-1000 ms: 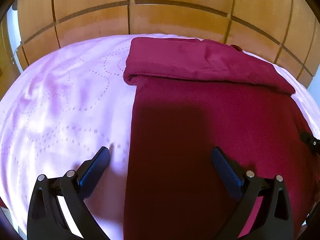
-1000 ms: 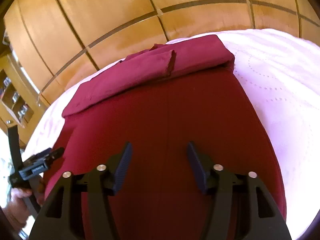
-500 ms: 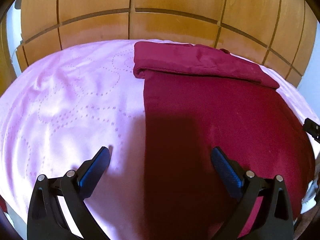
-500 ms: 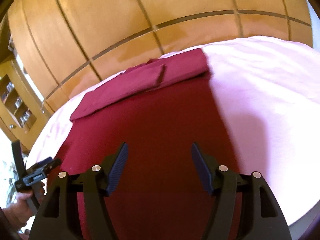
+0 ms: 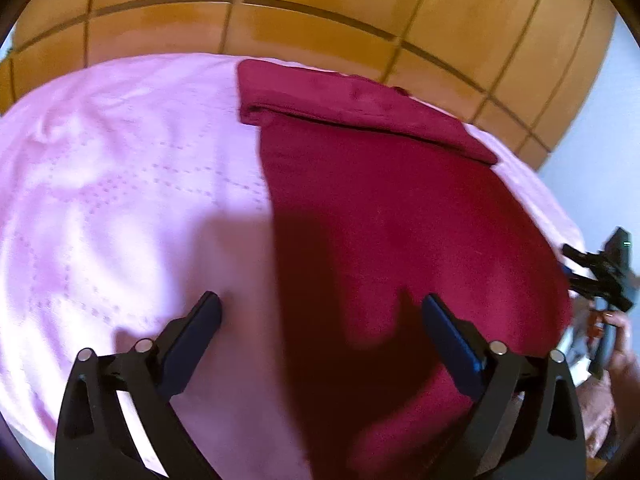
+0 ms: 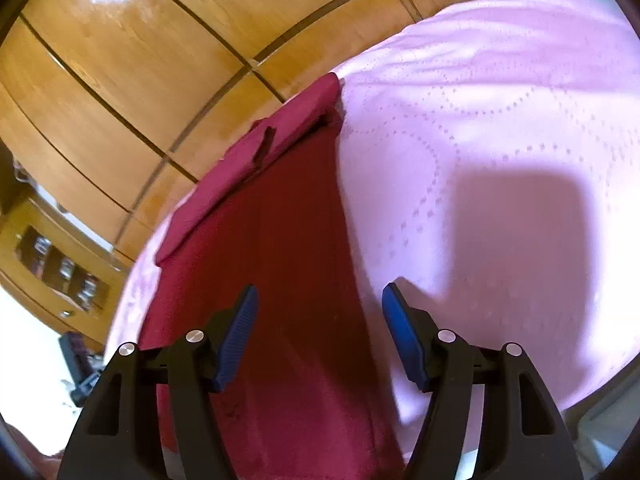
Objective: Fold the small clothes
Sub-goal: 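Grasp the shirt hem with the right tool and lift it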
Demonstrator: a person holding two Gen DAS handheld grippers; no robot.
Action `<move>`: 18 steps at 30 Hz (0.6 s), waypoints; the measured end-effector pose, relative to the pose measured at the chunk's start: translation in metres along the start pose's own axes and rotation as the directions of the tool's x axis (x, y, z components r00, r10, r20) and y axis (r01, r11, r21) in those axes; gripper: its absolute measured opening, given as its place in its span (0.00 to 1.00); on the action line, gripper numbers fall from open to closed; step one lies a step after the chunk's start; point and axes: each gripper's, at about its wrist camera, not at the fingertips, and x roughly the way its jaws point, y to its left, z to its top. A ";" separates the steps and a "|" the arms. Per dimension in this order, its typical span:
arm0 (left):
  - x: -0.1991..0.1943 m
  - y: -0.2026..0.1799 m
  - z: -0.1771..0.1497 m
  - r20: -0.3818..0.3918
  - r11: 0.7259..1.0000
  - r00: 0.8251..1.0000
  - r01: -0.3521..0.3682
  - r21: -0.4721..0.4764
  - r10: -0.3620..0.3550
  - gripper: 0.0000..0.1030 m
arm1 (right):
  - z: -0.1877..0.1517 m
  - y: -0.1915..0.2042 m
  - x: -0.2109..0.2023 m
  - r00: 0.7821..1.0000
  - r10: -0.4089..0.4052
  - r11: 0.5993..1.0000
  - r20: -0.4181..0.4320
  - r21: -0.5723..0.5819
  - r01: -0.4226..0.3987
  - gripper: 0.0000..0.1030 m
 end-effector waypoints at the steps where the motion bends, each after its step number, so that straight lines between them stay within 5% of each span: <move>1: -0.002 0.000 -0.002 -0.004 1.000 1.000 0.025 -0.003 -0.025 0.86 | -0.002 -0.002 -0.001 1.000 0.017 1.000 -0.002 0.008 -0.017 0.61; 7: -0.011 0.007 -0.014 -0.021 0.995 0.995 0.095 -0.021 -0.096 0.67 | -0.019 -0.016 -0.010 0.989 0.148 0.987 -0.008 0.067 -0.147 0.60; 10: -0.015 0.006 -0.022 -0.039 0.989 0.989 0.145 -0.019 -0.146 0.62 | -0.025 -0.020 -0.012 0.982 0.190 0.979 -0.017 0.080 -0.188 0.52; 12: -0.015 0.004 -0.026 -0.052 0.987 0.986 0.159 -0.004 -0.159 0.59 | -0.033 -0.023 -0.013 0.976 0.215 0.974 -0.031 0.082 -0.212 0.45; 18: -0.017 0.009 -0.033 -0.073 0.971 0.968 0.235 -0.051 -0.238 0.57 | -0.043 -0.019 -0.015 0.971 0.234 0.971 -0.053 0.064 -0.230 0.45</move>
